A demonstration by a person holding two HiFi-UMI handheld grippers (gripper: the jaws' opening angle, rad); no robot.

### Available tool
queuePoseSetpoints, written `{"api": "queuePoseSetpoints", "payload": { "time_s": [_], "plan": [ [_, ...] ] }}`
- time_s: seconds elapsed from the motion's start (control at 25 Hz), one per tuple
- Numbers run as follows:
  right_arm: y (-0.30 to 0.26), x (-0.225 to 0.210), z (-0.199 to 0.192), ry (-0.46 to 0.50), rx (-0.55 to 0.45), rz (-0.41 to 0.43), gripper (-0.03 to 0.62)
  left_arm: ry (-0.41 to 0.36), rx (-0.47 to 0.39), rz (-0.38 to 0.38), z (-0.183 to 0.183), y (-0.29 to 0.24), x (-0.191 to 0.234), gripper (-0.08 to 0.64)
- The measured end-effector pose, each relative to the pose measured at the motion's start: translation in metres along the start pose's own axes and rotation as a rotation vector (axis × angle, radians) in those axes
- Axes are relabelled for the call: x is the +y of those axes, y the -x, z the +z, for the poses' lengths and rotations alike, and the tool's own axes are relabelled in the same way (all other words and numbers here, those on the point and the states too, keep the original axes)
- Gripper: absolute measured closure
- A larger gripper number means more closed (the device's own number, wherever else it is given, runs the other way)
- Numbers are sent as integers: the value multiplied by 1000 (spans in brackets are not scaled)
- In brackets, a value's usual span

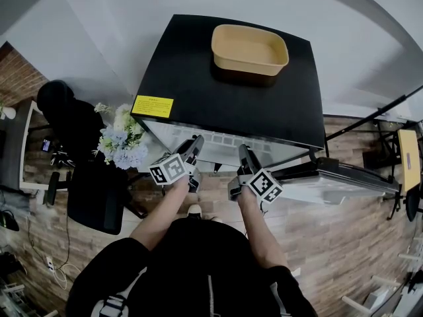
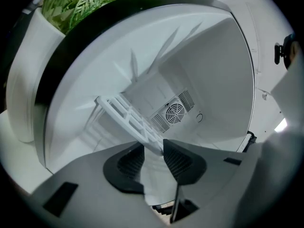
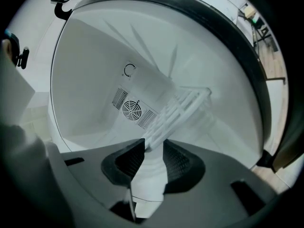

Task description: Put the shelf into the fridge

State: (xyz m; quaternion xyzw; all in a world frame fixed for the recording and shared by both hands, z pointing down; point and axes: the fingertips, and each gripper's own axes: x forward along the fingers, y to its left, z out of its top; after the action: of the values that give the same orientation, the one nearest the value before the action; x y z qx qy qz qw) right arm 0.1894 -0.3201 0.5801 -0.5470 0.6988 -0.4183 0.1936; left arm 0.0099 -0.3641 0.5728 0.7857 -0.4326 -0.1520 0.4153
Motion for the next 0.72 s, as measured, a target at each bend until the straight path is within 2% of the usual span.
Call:
{"api": "queuePoseSetpoints", "payload": {
  "time_s": [0.16,0.28,0.44,0.52,0.56,0.64,0.72],
  "plan": [
    [1,-1,0,14,8,-1,469,-6,9,-6,0,0,0,416],
    [2,3,-4,63,40,10,469,-17,26,-5,0,3,-2,416],
    [11,-2,-17,98,80,11,482,-57,40,-10,-5,18,-7,416],
    [18,-4,-20,100,85,11,488,-92,47,-16,-7,26,-9,432],
    [22,-4,-22,107,91,9,500,-115,52,-16,-8,30,-10,469],
    [30,-1,-21,147,90,7,519,-177,62,-11,-10,38,-13,506],
    [36,8,-17,200,78,17,553,-250,70,1,-9,46,-16,514]
  ]
}}
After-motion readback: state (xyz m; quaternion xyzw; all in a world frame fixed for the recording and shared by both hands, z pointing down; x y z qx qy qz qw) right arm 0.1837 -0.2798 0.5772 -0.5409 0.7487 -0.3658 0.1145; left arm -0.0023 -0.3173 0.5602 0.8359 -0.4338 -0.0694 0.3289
